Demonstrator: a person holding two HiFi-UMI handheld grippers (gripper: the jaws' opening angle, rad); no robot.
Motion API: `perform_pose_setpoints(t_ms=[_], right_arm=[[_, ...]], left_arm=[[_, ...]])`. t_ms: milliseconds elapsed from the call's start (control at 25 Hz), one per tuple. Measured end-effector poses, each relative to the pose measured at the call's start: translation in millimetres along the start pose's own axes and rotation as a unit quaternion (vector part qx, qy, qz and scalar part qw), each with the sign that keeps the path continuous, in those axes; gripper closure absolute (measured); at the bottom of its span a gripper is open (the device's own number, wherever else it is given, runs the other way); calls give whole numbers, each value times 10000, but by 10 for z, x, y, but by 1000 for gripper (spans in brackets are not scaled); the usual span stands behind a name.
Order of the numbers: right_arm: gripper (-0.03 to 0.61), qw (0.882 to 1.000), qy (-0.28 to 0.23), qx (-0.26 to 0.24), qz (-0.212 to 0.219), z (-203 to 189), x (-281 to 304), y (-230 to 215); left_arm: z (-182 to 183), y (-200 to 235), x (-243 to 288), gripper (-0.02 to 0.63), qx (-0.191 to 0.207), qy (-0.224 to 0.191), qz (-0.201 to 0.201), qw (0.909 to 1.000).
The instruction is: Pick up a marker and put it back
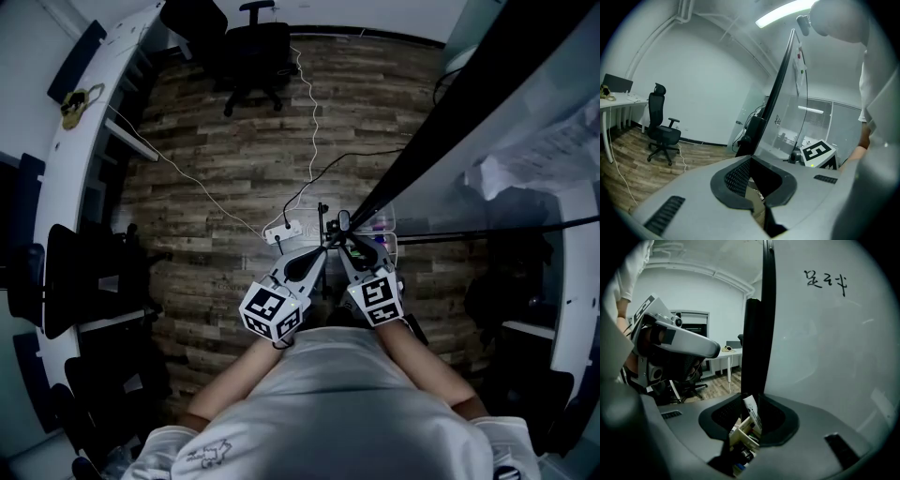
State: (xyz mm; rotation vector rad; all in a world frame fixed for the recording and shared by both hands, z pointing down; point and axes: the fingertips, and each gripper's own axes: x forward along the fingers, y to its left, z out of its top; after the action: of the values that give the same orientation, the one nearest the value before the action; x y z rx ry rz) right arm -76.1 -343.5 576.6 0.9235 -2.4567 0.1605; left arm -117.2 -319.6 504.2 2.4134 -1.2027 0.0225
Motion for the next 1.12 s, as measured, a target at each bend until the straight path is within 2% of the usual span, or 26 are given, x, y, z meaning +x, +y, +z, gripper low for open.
perform_pose_setpoints(t_ms=[320, 560, 760, 1120], right_arm=[[488, 9981, 289, -502, -219, -54, 91, -24], [495, 9934, 329, -1090, -148, -24, 95, -36], [505, 9958, 125, -882, -215, 70, -18, -55], [511, 9953, -473, -556, -634, 355, -342, -55]], left_arm=[[5, 25, -39, 609, -33, -14, 46, 10000], [20, 17, -108, 609, 13, -49, 76, 10000], [29, -35, -198, 609, 30, -68, 80, 9999], [70, -83, -454, 609, 230, -111, -105, 9996]])
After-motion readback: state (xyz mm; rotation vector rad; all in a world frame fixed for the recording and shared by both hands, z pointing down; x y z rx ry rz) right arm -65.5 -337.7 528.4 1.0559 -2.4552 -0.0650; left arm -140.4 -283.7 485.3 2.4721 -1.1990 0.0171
